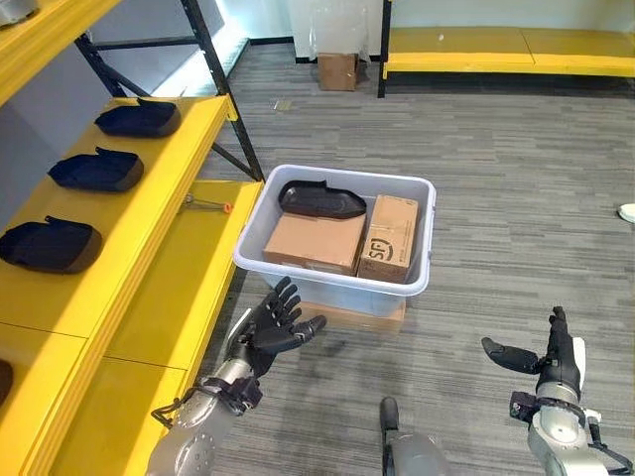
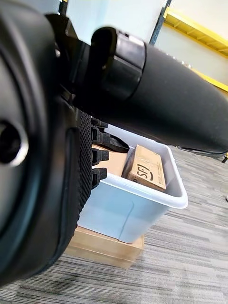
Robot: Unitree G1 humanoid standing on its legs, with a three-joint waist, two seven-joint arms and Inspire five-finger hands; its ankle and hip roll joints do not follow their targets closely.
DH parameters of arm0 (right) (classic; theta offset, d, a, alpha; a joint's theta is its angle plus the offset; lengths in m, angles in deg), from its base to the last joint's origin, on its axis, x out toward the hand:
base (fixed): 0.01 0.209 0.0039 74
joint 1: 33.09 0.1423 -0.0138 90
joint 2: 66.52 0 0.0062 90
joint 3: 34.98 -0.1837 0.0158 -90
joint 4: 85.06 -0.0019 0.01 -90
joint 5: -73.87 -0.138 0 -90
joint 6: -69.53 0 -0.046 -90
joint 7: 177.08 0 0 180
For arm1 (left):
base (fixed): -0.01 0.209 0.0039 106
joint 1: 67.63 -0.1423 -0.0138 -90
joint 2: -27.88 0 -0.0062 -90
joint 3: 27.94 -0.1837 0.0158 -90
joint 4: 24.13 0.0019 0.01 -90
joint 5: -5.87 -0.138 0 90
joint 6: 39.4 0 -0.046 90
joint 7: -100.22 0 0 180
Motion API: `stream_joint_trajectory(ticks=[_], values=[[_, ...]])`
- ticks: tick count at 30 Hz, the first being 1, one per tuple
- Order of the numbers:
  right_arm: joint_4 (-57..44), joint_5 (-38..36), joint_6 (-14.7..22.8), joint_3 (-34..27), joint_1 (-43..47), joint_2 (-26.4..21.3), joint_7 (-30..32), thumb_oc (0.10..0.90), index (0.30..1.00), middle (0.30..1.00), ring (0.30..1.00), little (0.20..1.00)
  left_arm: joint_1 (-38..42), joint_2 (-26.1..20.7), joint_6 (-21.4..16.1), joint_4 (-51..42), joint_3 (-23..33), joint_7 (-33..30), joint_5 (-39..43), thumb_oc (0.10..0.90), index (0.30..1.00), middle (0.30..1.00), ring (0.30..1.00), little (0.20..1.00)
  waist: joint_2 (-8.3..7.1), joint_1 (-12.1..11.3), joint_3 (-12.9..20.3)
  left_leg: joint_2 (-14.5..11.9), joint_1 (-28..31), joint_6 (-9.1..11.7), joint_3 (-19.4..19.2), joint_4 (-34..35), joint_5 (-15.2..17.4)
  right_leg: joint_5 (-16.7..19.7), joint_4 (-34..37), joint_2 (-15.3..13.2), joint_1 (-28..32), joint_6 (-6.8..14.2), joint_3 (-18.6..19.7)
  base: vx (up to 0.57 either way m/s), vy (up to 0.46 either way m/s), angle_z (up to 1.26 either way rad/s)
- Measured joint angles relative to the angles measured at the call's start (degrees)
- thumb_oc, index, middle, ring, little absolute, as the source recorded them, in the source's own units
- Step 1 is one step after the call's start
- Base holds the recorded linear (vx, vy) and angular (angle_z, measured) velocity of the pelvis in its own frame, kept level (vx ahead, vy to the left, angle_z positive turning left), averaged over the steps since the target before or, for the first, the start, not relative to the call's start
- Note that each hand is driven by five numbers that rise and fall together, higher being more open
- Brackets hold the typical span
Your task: Move parts from the plastic box to the shelf.
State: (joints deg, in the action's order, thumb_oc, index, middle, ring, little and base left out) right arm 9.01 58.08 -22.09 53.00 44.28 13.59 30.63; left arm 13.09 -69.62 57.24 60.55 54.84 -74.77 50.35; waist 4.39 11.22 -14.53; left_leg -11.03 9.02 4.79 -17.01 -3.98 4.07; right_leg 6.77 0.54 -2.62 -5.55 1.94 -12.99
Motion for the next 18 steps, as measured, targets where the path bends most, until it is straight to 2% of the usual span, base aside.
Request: stream_joint_trajectory(ticks=[2,3,4,5,6,7,8,9,10,12,13,15,16,17,18], values=[[-3.58,-0.01,0.18,-0.02,-0.40,-0.36,-0.97,0.900,1.000,1.000,1.000,1.000,0.03,-0.05,-0.06,-0.01,0.09,-1.34,-0.03,0.900,1.000,1.000,1.000,1.000,0.00,0.34,-0.02,-0.74,-1.03,-0.26,-0.04,-2.84,-1.29,-0.74,-0.80,0.39,-0.10,-1.00,0.11,0.05,-0.309,-0.10],[-4.30,-0.02,0.64,0.05,-0.21,-0.38,-1.26,0.900,1.000,1.000,1.000,1.000,0.33,-0.05,-0.07,0.00,0.11,-1.88,-0.07,0.900,1.000,1.000,1.000,1.000,-0.39,0.48,-0.05,-1.19,-2.11,1.37,0.09,-4.98,-2.51,-1.02,-1.15,0.53,-0.39,-1.41,0.03,0.09,-0.465,-0.07],[-4.02,-0.03,1.16,0.06,0.14,-0.47,-1.69,0.900,1.000,1.000,1.000,1.000,0.71,0.04,-0.19,0.11,0.38,-2.06,-0.17,0.900,1.000,1.000,1.000,1.000,-0.94,0.03,-0.05,-2.09,-4.34,2.51,0.49,-8.92,-3.64,-2.42,-4.12,0.66,-1.88,-3.15,-0.39,0.10,-0.400,0.26],[-3.86,-0.05,1.38,-1.14,-0.24,2.25,-2.37,0.900,1.000,1.000,1.000,1.000,2.42,-1.10,-0.38,0.03,1.26,-2.41,-0.35,0.900,1.000,1.000,1.000,1.000,-5.63,-1.36,-0.15,-5.52,-18.59,5.07,2.03,-35.42,-9.38,-13.25,-20.46,-0.87,-7.25,-9.54,0.04,0.12,-0.121,-0.04],[-3.25,-0.06,1.57,-0.80,0.63,3.88,-2.15,0.900,1.000,1.000,1.000,1.000,0.68,-0.09,-0.29,0.09,1.37,-2.91,-0.36,0.900,1.000,1.000,1.000,1.000,-6.48,-2.89,-0.16,-5.60,-28.22,1.88,3.12,-44.96,-9.59,-11.58,-15.22,0.98,-5.07,-5.81,1.87,0.18,0.093,-0.18],[-2.82,-0.04,2.12,-0.39,2.04,4.23,-2.68,0.900,1.000,1.000,1.000,1.000,0.66,0.45,0.38,0.61,0.83,-3.00,-0.40,0.900,1.000,1.000,1.000,1.000,-4.82,-3.16,-0.12,-4.09,-32.31,-0.89,2.43,-41.92,-7.65,-13.33,-10.87,1.57,-2.75,3.07,0.94,0.25,0.229,-0.96],[-3.69,0.03,2.55,1.27,2.79,2.06,-3.37,0.900,1.000,1.000,1.000,1.000,-0.36,1.19,-0.33,0.49,1.71,-2.80,-0.35,0.900,1.000,1.000,1.000,1.000,-5.00,-3.16,0.00,-3.22,-29.52,-0.72,-1.70,-22.30,-7.49,-15.13,-17.96,-1.81,-2.68,-2.26,6.36,0.29,0.273,-0.85],[-3.16,0.00,2.50,1.00,2.43,0.38,-3.53,0.900,1.000,1.000,1.000,1.000,-0.53,1.81,-0.24,3.31,0.33,-2.95,-0.33,0.900,1.000,1.000,1.000,1.000,-2.00,-1.26,-0.05,-4.17,-23.67,-0.86,-0.91,1.97,-9.72,-13.88,-13.64,1.86,2.51,-2.52,6.83,0.42,0.329,-0.90],[-3.63,-0.02,2.46,0.85,-1.72,-1.88,-3.37,0.900,1.000,1.000,1.000,1.000,-0.58,1.68,-0.51,3.21,0.34,-2.92,-0.25,0.900,1.000,1.000,1.000,1.000,-1.77,-0.28,0.30,-3.93,-21.02,0.09,2.05,8.93,-10.63,-12.95,-9.11,2.94,7.67,-3.22,7.02,0.46,0.337,-0.51],[-3.44,-0.06,1.74,1.41,-3.32,-3.24,-3.60,0.900,1.000,1.000,1.000,1.000,-1.01,1.52,-1.36,3.89,1.16,-2.12,0.03,0.900,1.000,1.000,1.000,1.000,-2.08,-0.54,1.32,-5.33,-20.07,0.97,8.42,8.87,-11.27,-12.53,-8.27,4.57,9.05,-3.42,9.65,0.38,0.330,-0.70],[-3.51,-0.05,1.19,2.16,-2.25,-2.93,-4.48,0.900,1.000,1.000,1.000,1.000,-1.04,1.76,-1.69,6.39,2.63,-1.84,0.11,0.900,1.000,1.000,1.000,1.000,-3.25,-0.51,1.52,-5.89,-16.93,0.37,6.76,8.59,-10.75,-12.59,-8.45,4.61,10.22,-3.52,10.84,0.22,0.231,-0.81],[-4.28,-0.02,1.18,1.66,-2.60,-3.06,-4.40,0.900,1.000,1.000,1.000,1.000,-0.94,1.68,-1.75,6.62,2.62,-1.10,0.11,0.900,1.000,1.000,1.000,1.000,-4.27,-0.26,1.75,-4.31,-15.58,0.36,3.34,4.00,-10.78,-12.57,-7.40,3.77,11.42,-3.53,7.60,0.17,0.187,-0.25],[-4.15,-0.04,0.99,1.51,-2.64,-3.11,-4.13,0.900,1.000,1.000,1.000,1.000,-0.28,1.67,-1.75,6.61,1.88,-0.13,0.10,0.900,1.000,1.000,1.000,1.000,-4.54,-0.21,1.79,-2.23,-14.28,-0.29,1.41,2.30,-10.85,-12.57,-5.80,3.35,12.76,-3.53,6.91,0.18,0.198,0.23],[-4.15,-0.04,0.99,1.50,-2.66,-3.03,-4.16,0.900,1.000,1.000,1.000,1.000,-0.06,1.67,-1.74,6.60,1.30,0.10,0.10,0.900,1.000,1.000,1.000,1.000,-4.58,-0.14,1.79,-0.83,-13.26,-1.22,1.26,2.34,-11.04,-12.58,-5.33,2.99,13.42,-3.51,6.75,0.22,0.250,0.39],[-4.15,-0.02,0.99,1.52,-2.67,-2.93,-4.26,0.900,1.000,1.000,1.000,1.000,-0.07,1.69,-1.72,6.56,0.18,0.40,0.11,0.900,1.000,1.000,1.000,1.000,-3.86,-0.14,1.91,1.06,-10.40,-4.82,0.31,3.02,-13.41,-13.41,-5.04,2.56,14.84,-2.18,6.20,0.13,0.157,0.43]])
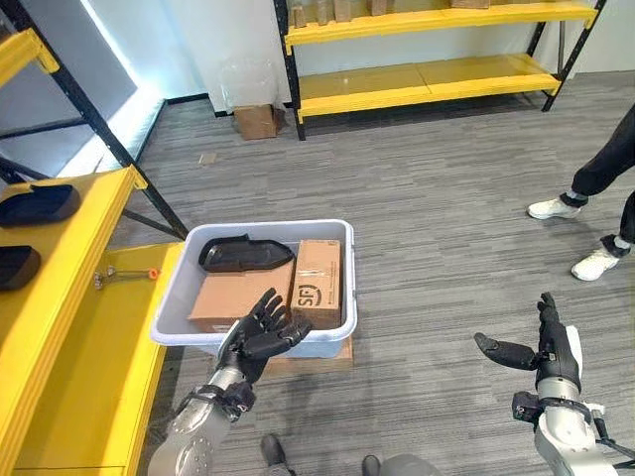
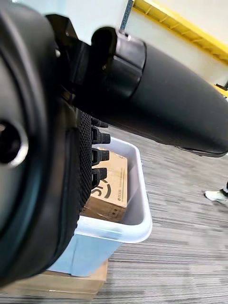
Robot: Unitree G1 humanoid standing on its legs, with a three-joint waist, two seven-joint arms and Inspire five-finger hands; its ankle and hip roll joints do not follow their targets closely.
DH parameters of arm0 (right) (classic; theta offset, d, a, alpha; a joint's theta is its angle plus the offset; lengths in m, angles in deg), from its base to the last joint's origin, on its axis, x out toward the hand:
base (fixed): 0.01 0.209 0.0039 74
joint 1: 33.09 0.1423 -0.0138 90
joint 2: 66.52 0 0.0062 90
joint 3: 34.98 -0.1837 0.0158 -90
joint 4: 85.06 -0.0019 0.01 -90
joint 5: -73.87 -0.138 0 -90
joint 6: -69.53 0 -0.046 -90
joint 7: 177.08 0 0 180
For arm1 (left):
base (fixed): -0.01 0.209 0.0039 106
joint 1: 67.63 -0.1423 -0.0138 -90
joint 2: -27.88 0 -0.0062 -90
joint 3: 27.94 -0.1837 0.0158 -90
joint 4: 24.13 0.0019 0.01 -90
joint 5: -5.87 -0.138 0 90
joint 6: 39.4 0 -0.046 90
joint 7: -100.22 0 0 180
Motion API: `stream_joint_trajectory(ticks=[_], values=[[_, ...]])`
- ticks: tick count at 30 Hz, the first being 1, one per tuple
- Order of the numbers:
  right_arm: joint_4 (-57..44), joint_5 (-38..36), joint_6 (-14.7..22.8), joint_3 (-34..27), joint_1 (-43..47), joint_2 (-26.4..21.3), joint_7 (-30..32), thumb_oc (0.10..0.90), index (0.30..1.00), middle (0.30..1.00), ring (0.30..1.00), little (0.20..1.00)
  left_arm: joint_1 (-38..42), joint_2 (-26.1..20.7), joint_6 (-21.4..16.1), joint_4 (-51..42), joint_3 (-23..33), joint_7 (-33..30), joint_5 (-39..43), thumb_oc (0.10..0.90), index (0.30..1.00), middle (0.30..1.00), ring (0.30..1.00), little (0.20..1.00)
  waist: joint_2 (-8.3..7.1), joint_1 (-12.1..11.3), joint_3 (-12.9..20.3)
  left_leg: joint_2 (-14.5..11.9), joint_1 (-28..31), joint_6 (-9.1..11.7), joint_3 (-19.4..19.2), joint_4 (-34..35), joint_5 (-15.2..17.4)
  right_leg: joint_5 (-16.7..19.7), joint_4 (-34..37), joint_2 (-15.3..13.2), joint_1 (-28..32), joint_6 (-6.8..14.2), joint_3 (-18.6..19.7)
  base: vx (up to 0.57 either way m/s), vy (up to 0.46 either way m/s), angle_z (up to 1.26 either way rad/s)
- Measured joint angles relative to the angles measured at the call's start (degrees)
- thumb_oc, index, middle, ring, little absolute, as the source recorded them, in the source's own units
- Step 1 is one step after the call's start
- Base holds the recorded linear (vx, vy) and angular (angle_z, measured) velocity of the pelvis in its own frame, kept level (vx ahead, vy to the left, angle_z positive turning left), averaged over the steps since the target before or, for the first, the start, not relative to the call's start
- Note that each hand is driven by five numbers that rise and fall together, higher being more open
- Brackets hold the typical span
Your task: Move parts from the plastic box to the shelf.
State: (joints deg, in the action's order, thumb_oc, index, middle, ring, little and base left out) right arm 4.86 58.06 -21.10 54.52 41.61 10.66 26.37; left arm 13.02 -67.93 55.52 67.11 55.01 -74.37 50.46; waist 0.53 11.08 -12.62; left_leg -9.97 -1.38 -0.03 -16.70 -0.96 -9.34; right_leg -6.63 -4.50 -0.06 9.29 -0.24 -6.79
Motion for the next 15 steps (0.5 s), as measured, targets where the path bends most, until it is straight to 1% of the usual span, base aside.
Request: stream_joint_trajectory(ticks=[1,2,3,4,5,6,8,10,11,12,14,15], values=[[0.04,0.02,-0.03,-0.04,-0.02,0.44,0.03,0.900,1.000,1.000,1.000,1.000,-0.01,-0.08,0.03,-0.03,-0.19,0.13,-0.01,0.900,1.000,1.000,1.000,1.000,0.33,0.23,0.04,0.81,1.65,-0.09,-0.62,1.60,0.85,-0.64,-0.32,-0.37,0.48,1.02,-0.41,0.12,0.153,0.49],[-0.04,0.02,-0.04,0.00,-0.26,1.13,0.03,0.900,1.000,1.000,1.000,1.000,0.19,-0.07,0.02,-0.14,-0.15,0.05,-0.01,0.900,1.000,1.000,1.000,1.000,0.17,0.13,-0.01,2.16,2.12,-0.17,-0.38,2.89,0.80,-1.13,-1.62,-1.53,0.02,1.71,-0.89,0.08,0.111,0.32],[-0.01,0.03,-0.07,0.26,-0.27,1.53,-0.11,0.900,1.000,1.000,1.000,1.000,0.08,-0.23,0.02,-0.51,-0.09,-0.02,-0.01,0.900,1.000,1.000,1.000,1.000,0.27,-0.30,-0.05,3.18,2.39,-0.35,-0.36,3.74,0.90,-2.28,-4.03,-2.72,-1.61,3.04,-0.82,0.09,0.117,0.25],[-0.12,0.04,-0.06,0.38,-0.20,2.12,-0.23,0.900,1.000,1.000,1.000,1.000,-0.16,-0.56,0.02,-1.00,0.08,-0.16,0.00,0.900,1.000,1.000,1.000,1.000,0.15,-0.45,0.00,4.42,2.40,-0.64,-0.22,4.46,1.18,-3.73,-3.77,-3.97,-2.30,3.49,-0.79,0.07,0.090,0.17],[-0.37,0.04,-0.06,0.40,-0.06,2.60,-0.28,0.900,1.000,1.000,1.000,1.000,-0.26,-1.02,0.03,-1.34,0.21,-0.25,0.00,0.900,1.000,1.000,1.000,1.000,0.02,-0.57,-0.09,5.88,2.31,-0.79,-0.10,5.00,1.33,-2.96,-1.83,-5.34,-2.14,3.45,-0.84,0.05,0.067,0.21],[-0.40,0.03,-0.29,0.48,0.05,2.66,-0.45,0.900,1.000,1.000,1.000,1.000,-0.51,-1.46,0.11,-1.49,0.15,-0.29,0.00,0.900,1.000,1.000,1.000,1.000,0.52,-0.61,-0.09,6.76,2.20,-0.88,-0.13,5.45,1.59,-1.97,-0.80,-6.00,-1.80,3.98,-0.95,0.06,0.059,0.11],[-0.42,0.03,-0.83,0.97,-0.35,2.80,-0.63,0.900,1.000,1.000,1.000,1.000,-1.43,-2.77,0.11,-2.08,0.60,-0.37,0.00,0.900,1.000,1.000,1.000,1.000,0.76,-0.91,-0.09,8.43,2.26,-1.11,-0.31,5.49,2.62,-0.95,0.84,-7.60,-0.77,5.41,-0.90,0.08,0.057,0.02],[-0.42,0.02,-1.08,0.97,-0.90,2.83,-0.62,0.900,1.000,1.000,1.000,1.000,-1.78,-2.75,0.11,-2.48,0.71,-0.71,-0.01,0.900,1.000,1.000,1.000,1.000,0.72,-1.49,-0.09,9.09,2.24,-1.07,-0.63,5.68,3.15,0.22,2.48,-8.27,-0.36,6.05,-0.82,0.08,0.043,-0.10],[-0.43,-0.20,-1.08,0.97,-1.04,3.23,-0.62,0.900,1.000,1.000,1.000,1.000,-3.01,-2.75,0.12,-3.94,0.80,-0.78,-0.03,0.900,1.000,1.000,1.000,1.000,0.39,-1.95,-0.11,9.21,2.23,-1.29,-1.45,5.69,3.38,1.46,4.00,-8.41,0.33,6.41,-0.82,0.09,0.030,-0.15],[-0.44,-0.40,-1.07,0.93,-1.28,3.53,-0.62,0.900,1.000,1.000,1.000,1.000,-3.90,-2.74,0.15,-5.16,0.77,-0.76,-0.06,0.900,1.000,1.000,1.000,1.000,-0.25,-1.95,-0.12,9.27,2.25,-1.34,-1.55,5.68,3.38,2.06,5.05,-8.41,0.86,6.49,-0.92,0.08,0.015,-0.11],[-0.44,-1.32,-1.03,0.85,-1.60,4.09,-0.61,0.900,1.000,1.000,1.000,1.000,-4.30,-2.78,0.19,-5.96,0.98,-0.72,-0.09,0.900,1.000,1.000,1.000,1.000,-0.90,-1.97,-0.04,9.19,2.34,-1.36,-1.52,5.69,3.45,2.20,5.58,-8.32,1.27,6.47,-1.24,0.04,0.004,0.00],[-0.44,-2.14,-1.03,0.85,-1.73,4.10,-0.60,0.900,1.000,1.000,1.000,1.000,-4.44,-2.78,0.19,-6.48,1.19,-0.39,-0.17,0.900,1.000,1.000,1.000,1.000,-1.17,-1.95,0.00,9.07,2.28,-1.81,-1.52,5.67,3.13,2.20,5.59,-8.21,1.20,6.47,-1.23,0.00,0.000,0.00]])
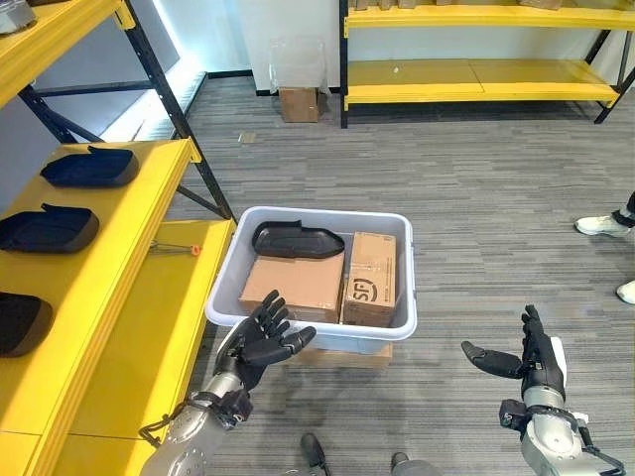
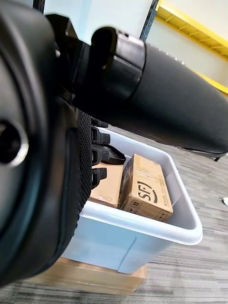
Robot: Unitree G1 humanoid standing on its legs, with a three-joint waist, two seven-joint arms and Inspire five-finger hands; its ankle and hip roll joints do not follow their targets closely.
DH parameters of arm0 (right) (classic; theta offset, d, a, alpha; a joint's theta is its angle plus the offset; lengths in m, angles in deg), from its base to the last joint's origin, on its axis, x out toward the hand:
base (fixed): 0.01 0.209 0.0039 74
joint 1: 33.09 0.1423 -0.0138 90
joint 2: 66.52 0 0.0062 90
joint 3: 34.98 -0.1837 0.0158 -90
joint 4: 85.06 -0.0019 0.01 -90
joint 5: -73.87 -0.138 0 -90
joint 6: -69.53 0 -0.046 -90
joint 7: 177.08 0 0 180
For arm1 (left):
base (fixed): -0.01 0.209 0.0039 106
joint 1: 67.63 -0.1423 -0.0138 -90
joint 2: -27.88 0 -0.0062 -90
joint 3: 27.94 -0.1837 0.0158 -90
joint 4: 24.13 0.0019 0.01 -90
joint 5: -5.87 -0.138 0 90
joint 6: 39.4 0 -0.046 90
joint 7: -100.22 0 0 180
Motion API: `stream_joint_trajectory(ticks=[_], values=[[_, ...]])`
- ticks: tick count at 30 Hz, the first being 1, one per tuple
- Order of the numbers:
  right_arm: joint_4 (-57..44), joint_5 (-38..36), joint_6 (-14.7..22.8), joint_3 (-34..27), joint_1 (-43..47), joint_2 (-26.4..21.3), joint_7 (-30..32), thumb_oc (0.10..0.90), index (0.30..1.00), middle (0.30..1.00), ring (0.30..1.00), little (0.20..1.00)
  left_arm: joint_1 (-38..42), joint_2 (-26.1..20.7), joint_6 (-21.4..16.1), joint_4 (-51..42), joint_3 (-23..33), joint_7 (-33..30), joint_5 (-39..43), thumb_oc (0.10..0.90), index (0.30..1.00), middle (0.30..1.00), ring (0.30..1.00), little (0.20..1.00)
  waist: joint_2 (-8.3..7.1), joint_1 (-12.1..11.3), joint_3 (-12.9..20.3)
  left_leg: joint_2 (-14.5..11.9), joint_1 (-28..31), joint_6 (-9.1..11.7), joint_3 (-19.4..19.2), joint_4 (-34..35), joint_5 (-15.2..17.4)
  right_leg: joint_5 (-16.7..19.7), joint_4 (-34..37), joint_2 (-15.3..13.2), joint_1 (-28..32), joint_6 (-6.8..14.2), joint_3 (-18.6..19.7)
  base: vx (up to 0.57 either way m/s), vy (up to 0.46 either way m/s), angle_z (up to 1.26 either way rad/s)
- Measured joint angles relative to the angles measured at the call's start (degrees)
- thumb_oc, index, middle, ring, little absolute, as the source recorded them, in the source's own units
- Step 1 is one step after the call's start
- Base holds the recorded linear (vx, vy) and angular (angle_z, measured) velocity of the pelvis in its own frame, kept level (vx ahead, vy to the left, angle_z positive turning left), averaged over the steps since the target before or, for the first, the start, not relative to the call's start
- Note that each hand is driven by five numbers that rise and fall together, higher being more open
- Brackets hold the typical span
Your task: Move parts from the plastic box to the shelf.
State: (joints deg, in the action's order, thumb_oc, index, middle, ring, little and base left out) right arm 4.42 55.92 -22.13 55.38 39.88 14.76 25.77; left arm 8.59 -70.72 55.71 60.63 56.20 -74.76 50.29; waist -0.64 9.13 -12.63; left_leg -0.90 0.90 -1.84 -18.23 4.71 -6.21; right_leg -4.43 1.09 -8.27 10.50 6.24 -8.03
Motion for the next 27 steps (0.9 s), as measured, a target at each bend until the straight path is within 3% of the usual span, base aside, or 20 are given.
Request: stream_joint_trajectory(ticks=[1,4,6,19,27], values=[[0.00,-1.31,0.05,0.04,0.16,0.00,-0.30,0.900,1.000,1.000,1.000,1.000,-0.12,-0.15,1.06,0.01,1.58,0.53,-0.13,0.900,1.000,1.000,1.000,1.000,-0.23,0.00,0.60,-0.21,-0.01,-0.12,-0.03,-0.16,-0.24,0.22,0.19,0.15,0.08,-0.12,-0.07,0.01,-0.013,-0.04],[0.34,-1.29,0.53,2.62,2.13,-1.23,-8.87,0.900,1.000,1.000,1.000,1.000,0.75,0.10,-0.30,0.46,1.12,0.33,-2.52,0.900,1.000,1.000,1.000,1.000,-0.26,-0.02,0.75,-0.29,-0.15,-0.03,-1.27,0.03,-0.17,1.59,2.37,0.08,0.83,-0.12,-0.62,-0.01,0.007,-0.06],[0.34,-1.28,0.70,4.19,3.45,-1.02,-10.07,0.900,1.000,1.000,1.000,1.000,1.46,0.10,-0.37,0.44,0.82,0.35,-2.54,0.900,1.000,1.000,1.000,1.000,-0.17,-0.13,0.86,-0.17,-0.15,-0.04,-1.31,0.03,-0.17,2.00,3.09,0.01,1.17,-0.05,-0.66,0.00,0.000,0.00],[0.33,-1.20,0.85,4.64,4.21,-1.07,-10.19,0.900,1.000,1.000,1.000,1.000,1.75,-0.06,-0.33,0.44,0.88,0.34,-2.56,0.900,1.000,1.000,1.000,1.000,-0.25,-0.97,0.93,-0.01,0.16,0.13,-1.43,0.05,0.55,2.35,3.66,-0.11,1.92,0.02,-0.95,0.01,0.020,0.00],[-0.45,-0.02,1.01,4.58,4.22,-1.08,-8.85,0.900,1.000,1.000,1.000,1.000,1.58,-0.09,-0.25,0.44,1.47,-0.75,-2.55,0.900,1.000,1.000,1.000,1.000,-1.66,-1.71,1.77,0.59,0.18,-0.62,-2.10,0.05,1.38,2.42,3.44,-0.78,2.12,0.12,-3.38,0.08,0.089,0.04]])
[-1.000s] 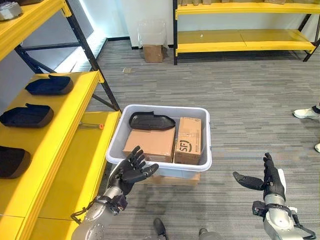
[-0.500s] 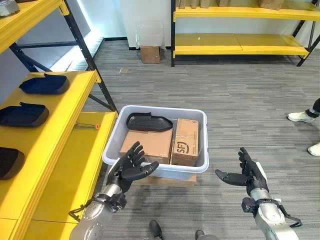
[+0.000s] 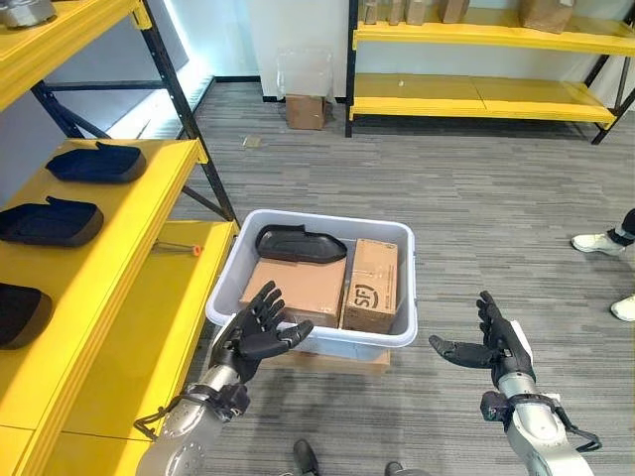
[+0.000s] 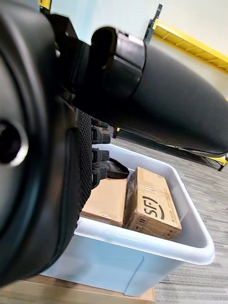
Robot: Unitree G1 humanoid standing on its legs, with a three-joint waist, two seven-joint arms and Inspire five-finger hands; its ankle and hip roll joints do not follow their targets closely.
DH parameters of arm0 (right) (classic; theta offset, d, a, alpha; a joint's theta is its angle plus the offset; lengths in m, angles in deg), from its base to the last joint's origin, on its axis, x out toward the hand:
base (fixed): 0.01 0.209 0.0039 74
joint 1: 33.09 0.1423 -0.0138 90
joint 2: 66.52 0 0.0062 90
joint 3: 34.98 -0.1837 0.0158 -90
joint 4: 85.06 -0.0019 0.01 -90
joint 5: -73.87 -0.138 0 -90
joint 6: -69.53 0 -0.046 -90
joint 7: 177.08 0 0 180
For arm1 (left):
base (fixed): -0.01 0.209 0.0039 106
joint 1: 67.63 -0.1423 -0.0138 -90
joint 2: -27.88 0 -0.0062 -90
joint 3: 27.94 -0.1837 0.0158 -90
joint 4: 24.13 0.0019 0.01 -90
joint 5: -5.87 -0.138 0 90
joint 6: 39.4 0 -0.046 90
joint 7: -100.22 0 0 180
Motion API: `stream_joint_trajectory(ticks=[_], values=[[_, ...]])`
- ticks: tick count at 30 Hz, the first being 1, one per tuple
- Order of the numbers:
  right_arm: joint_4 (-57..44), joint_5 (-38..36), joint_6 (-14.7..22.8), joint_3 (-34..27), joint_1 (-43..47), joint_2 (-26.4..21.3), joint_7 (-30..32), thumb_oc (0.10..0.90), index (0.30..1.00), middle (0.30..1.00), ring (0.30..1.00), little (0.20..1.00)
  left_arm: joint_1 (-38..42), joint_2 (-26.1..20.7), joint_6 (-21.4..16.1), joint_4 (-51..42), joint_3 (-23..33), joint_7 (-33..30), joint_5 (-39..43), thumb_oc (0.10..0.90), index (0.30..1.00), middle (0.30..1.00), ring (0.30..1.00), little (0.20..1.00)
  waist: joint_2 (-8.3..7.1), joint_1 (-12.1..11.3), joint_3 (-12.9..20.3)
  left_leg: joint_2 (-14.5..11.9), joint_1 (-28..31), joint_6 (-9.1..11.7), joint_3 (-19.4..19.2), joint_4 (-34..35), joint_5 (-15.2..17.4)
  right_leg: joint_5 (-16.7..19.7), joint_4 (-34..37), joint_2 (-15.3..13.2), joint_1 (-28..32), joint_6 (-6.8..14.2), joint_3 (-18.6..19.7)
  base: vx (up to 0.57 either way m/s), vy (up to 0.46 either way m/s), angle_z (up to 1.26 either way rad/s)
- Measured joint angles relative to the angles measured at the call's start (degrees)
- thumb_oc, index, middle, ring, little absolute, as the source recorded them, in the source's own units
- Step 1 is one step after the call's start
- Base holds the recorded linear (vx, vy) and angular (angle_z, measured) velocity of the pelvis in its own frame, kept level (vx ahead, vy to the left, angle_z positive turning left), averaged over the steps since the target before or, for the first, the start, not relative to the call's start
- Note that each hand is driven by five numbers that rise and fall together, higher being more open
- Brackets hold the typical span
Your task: Move parts from the plastic box to the shelf.
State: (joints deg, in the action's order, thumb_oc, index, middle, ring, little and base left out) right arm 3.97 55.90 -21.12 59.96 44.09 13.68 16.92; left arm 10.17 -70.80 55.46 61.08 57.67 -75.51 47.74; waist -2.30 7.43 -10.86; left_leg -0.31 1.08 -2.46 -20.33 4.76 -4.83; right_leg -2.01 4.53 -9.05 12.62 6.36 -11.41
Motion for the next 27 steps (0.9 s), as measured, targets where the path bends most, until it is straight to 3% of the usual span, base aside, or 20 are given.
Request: stream_joint_trajectory(ticks=[6,12,16,18,19,20,21,22,24,25,26,27], values=[[-3.63,3.23,0.40,0.20,0.61,-0.01,0.33,0.900,1.000,1.000,1.000,1.000,0.06,0.02,0.02,0.14,0.10,-0.37,-0.05,0.900,1.000,1.000,1.000,1.000,-0.01,-1.47,-0.01,0.80,0.38,-0.86,-0.16,-0.02,0.72,0.00,-1.82,-0.88,-0.33,0.05,-0.95,0.06,0.171,-0.01],[-3.70,4.46,0.50,1.16,2.21,-0.10,1.05,0.900,1.000,1.000,1.000,1.000,0.34,-0.08,0.07,0.65,0.19,0.04,-1.35,0.900,1.000,1.000,1.000,1.000,0.23,-1.75,-0.07,1.08,0.65,-2.08,-0.11,0.00,1.61,-0.01,-8.04,-1.73,-2.82,0.05,-3.30,0.05,0.211,0.05],[-3.72,4.50,0.56,1.09,2.54,-0.17,2.40,0.900,1.000,1.000,1.000,1.000,1.62,-0.09,0.18,2.61,-0.13,0.46,-2.19,0.900,1.000,1.000,1.000,1.000,2.23,-1.59,-0.11,0.86,2.02,-3.88,-0.17,-0.03,2.58,-0.03,-24.84,-3.79,-10.69,0.13,-3.42,0.05,0.237,-0.06],[-3.72,4.49,0.66,1.08,2.64,-0.40,2.78,0.900,1.000,1.000,1.000,1.000,1.95,0.06,0.17,2.58,-0.02,0.62,-2.17,0.900,1.000,1.000,1.000,1.000,2.42,-1.80,-0.20,2.33,2.77,-5.06,-0.52,-0.03,3.36,-0.61,-37.51,-8.40,-17.64,1.88,-5.32,0.02,0.109,-0.14],[-3.71,4.48,0.65,1.08,2.63,-0.45,2.79,0.900,1.000,1.000,1.000,1.000,1.84,0.04,0.18,2.55,-0.12,0.61,-2.17,0.900,1.000,1.000,1.000,1.000,2.72,-1.66,-0.32,2.84,3.15,-5.09,-0.62,-0.23,3.23,-1.62,-39.23,-9.25,-19.47,2.43,-6.73,0.03,0.017,-0.16],[-3.71,4.48,0.75,1.12,3.01,-0.54,2.67,0.900,1.000,1.000,1.000,1.000,1.97,0.11,0.14,2.47,0.08,0.56,-2.15,0.900,1.000,1.000,1.000,1.000,3.34,-1.73,-0.60,2.83,2.80,-5.11,-0.67,-0.24,3.34,-2.88,-38.95,-8.38,-22.07,2.31,-6.59,0.10,-0.023,-0.06],[-3.66,4.47,0.86,1.12,3.08,-0.65,2.58,0.900,1.000,1.000,1.000,1.000,2.43,0.16,0.14,2.61,0.16,0.44,-2.13,0.900,1.000,1.000,1.000,1.000,4.01,-1.40,-1.17,2.30,2.51,-4.99,-0.18,-0.24,3.24,-3.46,-35.81,-5.39,-23.26,2.09,-5.39,0.10,-0.044,0.13],[-3.71,4.47,0.87,1.06,2.62,-0.73,2.54,0.900,1.000,1.000,1.000,1.000,2.76,0.07,0.14,2.70,0.09,0.46,-2.10,0.900,1.000,1.000,1.000,1.000,4.13,-0.98,-1.33,2.17,2.10,-4.51,0.91,-0.23,3.21,-3.71,-30.81,-1.86,-23.96,2.41,-3.90,0.12,-0.058,0.40],[-3.99,4.49,1.03,0.85,1.30,-1.19,2.11,0.900,1.000,1.000,1.000,1.000,3.14,0.31,0.14,3.02,0.10,0.52,-1.83,0.900,1.000,1.000,1.000,1.000,3.75,-0.06,-1.49,2.51,1.92,-2.97,1.59,-0.02,4.84,-2.75,-19.69,3.05,-24.24,1.10,-3.53,0.11,-0.070,0.45],[-3.99,4.47,1.11,0.83,0.67,-1.16,1.75,0.900,1.000,1.000,1.000,1.000,2.86,0.37,0.12,3.41,0.12,0.54,-1.73,0.900,1.000,1.000,1.000,1.000,2.98,0.02,-1.40,2.65,2.39,-0.90,-0.93,-0.38,6.42,-0.99,-12.69,4.46,-23.97,0.44,-4.33,0.08,-0.066,0.44],[-4.60,4.46,1.41,0.53,0.01,-1.35,1.48,0.900,1.000,1.000,1.000,1.000,3.03,0.23,0.03,3.51,0.30,0.73,-1.71,0.900,1.000,1.000,1.000,1.000,1.76,0.44,-1.72,3.16,1.78,-2.13,-3.42,-2.75,7.03,0.95,-9.19,3.62,-24.12,2.12,-3.75,0.06,-0.049,0.62],[-5.28,4.45,1.59,-0.14,-1.10,-1.93,1.49,0.900,1.000,1.000,1.000,1.000,3.41,0.58,0.04,3.99,0.20,1.11,-1.74,0.900,1.000,1.000,1.000,1.000,0.83,0.79,-2.23,4.93,2.07,-4.19,-2.29,-3.58,7.19,3.50,-6.77,2.42,-24.04,1.96,-1.16,0.06,-0.042,0.78]])
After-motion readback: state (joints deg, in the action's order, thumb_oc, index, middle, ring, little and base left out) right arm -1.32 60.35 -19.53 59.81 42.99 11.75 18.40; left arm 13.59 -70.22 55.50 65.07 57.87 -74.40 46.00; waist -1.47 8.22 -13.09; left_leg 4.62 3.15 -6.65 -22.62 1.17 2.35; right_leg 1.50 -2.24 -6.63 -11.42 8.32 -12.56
